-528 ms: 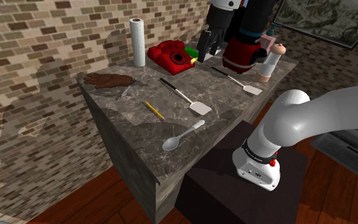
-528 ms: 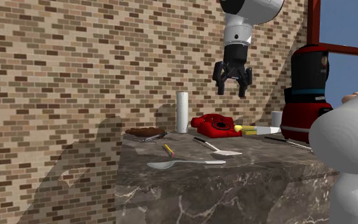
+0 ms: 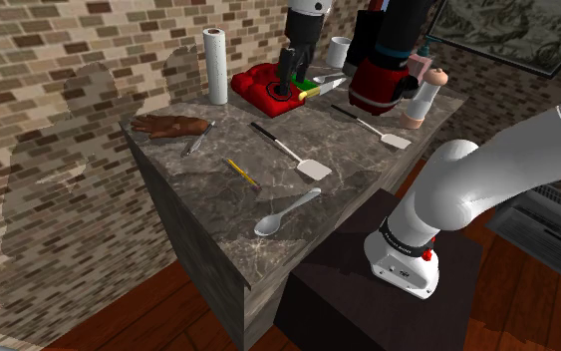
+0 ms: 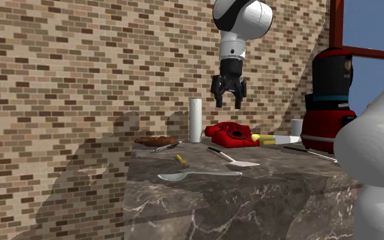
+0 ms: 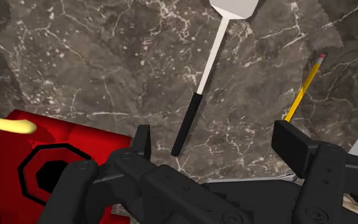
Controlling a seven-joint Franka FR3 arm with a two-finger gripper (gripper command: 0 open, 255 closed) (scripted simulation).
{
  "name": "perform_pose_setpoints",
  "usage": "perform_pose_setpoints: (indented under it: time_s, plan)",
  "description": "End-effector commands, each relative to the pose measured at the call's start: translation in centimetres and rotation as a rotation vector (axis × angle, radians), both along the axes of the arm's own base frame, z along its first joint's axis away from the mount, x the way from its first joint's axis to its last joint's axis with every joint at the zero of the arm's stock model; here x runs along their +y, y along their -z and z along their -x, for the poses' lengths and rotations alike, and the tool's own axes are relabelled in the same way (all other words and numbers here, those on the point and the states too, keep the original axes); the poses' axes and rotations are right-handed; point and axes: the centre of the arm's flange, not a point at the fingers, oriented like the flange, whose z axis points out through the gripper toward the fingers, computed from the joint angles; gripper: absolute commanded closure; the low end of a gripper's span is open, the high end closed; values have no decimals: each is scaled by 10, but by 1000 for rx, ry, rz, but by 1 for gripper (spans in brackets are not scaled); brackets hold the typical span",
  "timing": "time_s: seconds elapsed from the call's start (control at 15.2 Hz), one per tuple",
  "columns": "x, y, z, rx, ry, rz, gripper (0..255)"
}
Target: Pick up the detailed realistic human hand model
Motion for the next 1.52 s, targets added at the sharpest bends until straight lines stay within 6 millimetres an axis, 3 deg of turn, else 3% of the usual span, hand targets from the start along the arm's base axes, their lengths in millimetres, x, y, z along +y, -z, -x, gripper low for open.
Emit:
perform_pose_setpoints:
  time_s: [0.0,0.46,0.92,1.32,1.45]
  plan:
    - [12,8,-24,8,-56,4,0]
    - [62,31,-105,33,-246,21,0]
    - [125,58,-176,58,-437,38,0]
    - [188,83,-225,80,-600,52,0]
    - [190,88,-226,80,-604,53,0]
